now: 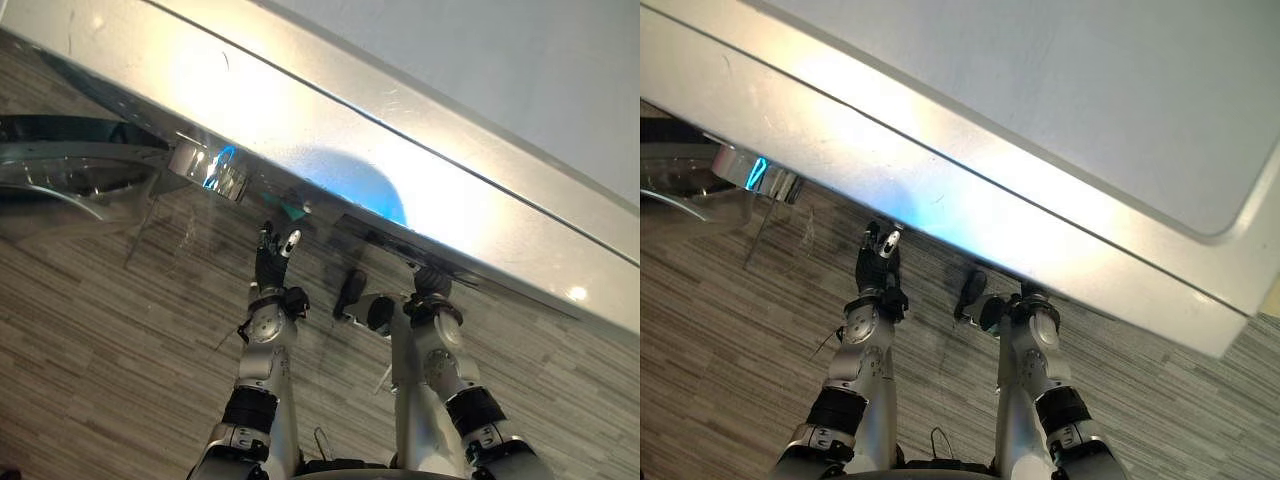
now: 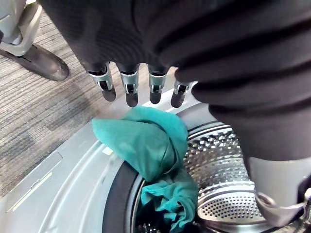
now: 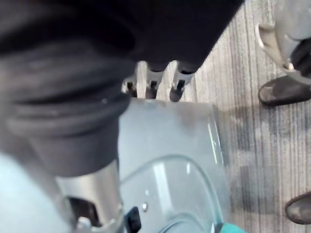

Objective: Pick up the laundry basket with both hands and put the clothes into the washing machine.

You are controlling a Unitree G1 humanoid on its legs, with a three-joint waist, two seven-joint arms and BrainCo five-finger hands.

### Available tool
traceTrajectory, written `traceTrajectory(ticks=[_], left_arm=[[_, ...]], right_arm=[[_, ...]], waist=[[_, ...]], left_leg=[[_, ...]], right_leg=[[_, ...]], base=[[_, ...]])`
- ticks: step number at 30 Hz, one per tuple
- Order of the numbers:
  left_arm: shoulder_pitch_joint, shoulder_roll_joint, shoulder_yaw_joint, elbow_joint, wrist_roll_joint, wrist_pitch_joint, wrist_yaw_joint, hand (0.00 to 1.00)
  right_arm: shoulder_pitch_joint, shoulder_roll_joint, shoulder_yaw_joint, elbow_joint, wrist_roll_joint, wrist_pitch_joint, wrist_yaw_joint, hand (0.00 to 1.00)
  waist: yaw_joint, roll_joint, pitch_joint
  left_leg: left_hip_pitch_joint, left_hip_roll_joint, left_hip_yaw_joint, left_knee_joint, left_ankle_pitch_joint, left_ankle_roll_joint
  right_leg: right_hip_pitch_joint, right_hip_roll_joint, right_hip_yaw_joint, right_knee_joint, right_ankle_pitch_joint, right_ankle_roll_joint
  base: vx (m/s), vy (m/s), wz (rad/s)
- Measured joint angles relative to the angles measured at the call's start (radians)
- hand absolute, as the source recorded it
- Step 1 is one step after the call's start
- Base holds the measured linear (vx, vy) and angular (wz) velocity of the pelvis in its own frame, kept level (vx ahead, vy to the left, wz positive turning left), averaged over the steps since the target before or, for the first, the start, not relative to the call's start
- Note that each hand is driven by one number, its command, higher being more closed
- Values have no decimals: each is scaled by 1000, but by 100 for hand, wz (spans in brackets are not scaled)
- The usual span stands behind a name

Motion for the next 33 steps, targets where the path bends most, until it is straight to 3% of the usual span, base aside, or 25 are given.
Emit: traceTrajectory(ticks=[4,10,12,16,17,20,22,25,27,29,33], left_arm=[[5,1,0,-10,0,0,0,0],[4,0,27,22,-7,1,0,0],[-6,0,30,87,-6,4,0,0],[-18,4,23,251,-5,26,0,0],[-5,11,19,256,-2,24,0,0],[-29,38,11,358,4,27,-3,0],[-55,47,-5,477,30,38,-25,0],[-14,67,-20,595,63,62,-55,0],[6,77,-29,673,63,74,-78,0],[27,92,-33,735,82,85,-101,0],[93,108,-5,819,106,99,-139,0]], right_arm=[[0,20,-45,0,31,-27,-24,0],[0,35,-51,0,37,-35,-28,0],[0,33,-51,18,37,-8,-29,0],[3,29,-48,147,36,53,-31,0],[9,26,-31,173,36,70,-31,0],[65,-11,55,174,14,81,-2,0],[83,-11,56,228,9,129,11,0],[155,-8,93,314,-12,161,94,0],[174,-10,98,382,-31,182,141,0],[186,-11,97,443,-62,190,174,0],[229,-35,85,501,-124,211,222,0]], waist=[[32,0,0],[38,-1,0],[38,-2,0],[38,-13,5],[39,-28,6],[34,-42,-2],[32,-52,-8],[17,-104,-103],[-2,-112,-172],[-19,-111,-217],[-22,-92,-296]], left_leg=[[-5,-5,-3,-44,30,-4],[-10,11,-13,-29,35,-12],[28,24,-12,-47,54,-43],[215,40,12,-124,49,-50],[278,43,29,-154,50,-50],[371,63,64,-189,45,-58],[509,57,96,-290,66,-72],[675,34,140,-459,124,-82],[744,21,150,-561,164,-79],[816,9,166,-641,191,-77],[927,-6,217,-738,209,-61]], right_leg=[[-3,-6,-22,-20,0,0],[17,16,-33,-59,29,-39],[60,31,-32,-87,38,-32],[257,62,-26,-197,62,-16],[307,70,-10,-231,73,-7],[392,93,16,-295,89,7],[510,100,29,-375,112,14],[620,98,48,-473,130,18],[662,99,51,-523,144,30],[706,99,64,-556,151,38],[774,98,107,-615,168,62]], base=[[16,-7,18],[20,32,-5],[41,51,-14],[95,17,10],[73,5,-10],[73,24,-20],[80,3,7],[119,-30,8],[194,-25,11],[196,3,-4],[98,51,-20]])
